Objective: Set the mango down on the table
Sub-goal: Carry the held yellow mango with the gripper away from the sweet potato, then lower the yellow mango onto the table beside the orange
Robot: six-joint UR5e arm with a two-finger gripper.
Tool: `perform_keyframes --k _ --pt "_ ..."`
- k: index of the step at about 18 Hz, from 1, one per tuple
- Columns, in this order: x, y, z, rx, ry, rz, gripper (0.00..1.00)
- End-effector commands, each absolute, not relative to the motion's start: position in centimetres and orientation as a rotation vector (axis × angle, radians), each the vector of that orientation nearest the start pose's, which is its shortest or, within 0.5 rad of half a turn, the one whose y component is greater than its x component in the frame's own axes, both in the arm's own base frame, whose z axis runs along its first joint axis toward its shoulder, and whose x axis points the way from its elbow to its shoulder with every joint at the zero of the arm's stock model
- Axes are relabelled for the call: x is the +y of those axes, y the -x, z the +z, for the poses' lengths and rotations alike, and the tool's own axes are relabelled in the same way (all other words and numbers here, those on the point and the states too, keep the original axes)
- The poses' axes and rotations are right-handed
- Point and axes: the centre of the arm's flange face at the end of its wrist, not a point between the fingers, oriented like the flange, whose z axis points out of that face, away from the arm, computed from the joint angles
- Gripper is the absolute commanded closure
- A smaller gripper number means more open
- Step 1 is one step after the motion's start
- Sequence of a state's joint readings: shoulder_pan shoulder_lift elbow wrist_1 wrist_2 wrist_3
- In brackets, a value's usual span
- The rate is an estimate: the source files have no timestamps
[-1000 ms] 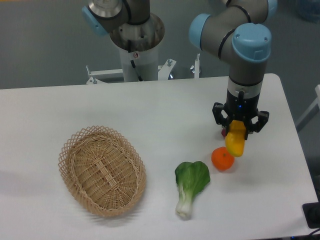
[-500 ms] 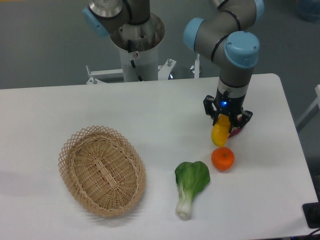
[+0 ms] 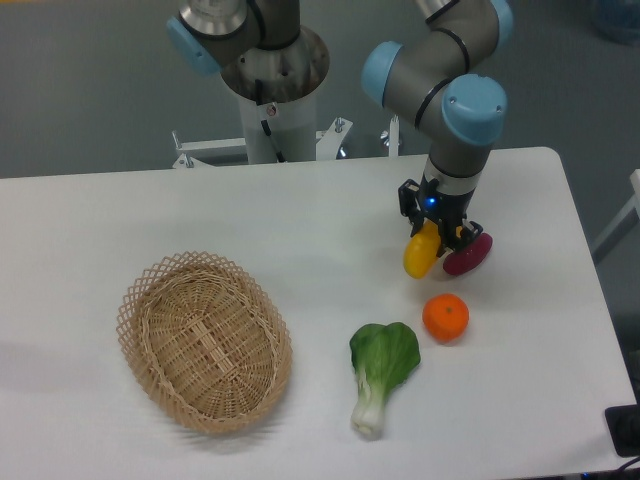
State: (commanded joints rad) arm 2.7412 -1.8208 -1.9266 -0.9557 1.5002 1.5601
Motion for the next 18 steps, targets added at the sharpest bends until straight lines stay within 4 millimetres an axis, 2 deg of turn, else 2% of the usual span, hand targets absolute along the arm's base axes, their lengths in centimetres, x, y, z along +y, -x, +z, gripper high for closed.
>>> perform_keyframes --k 6,18 --pt "33.4 42.0 23.2 0.594 3.02 -0.076 0.61" --pt "33.5 41.4 22.2 0.586 3.026 -0.112 0.57"
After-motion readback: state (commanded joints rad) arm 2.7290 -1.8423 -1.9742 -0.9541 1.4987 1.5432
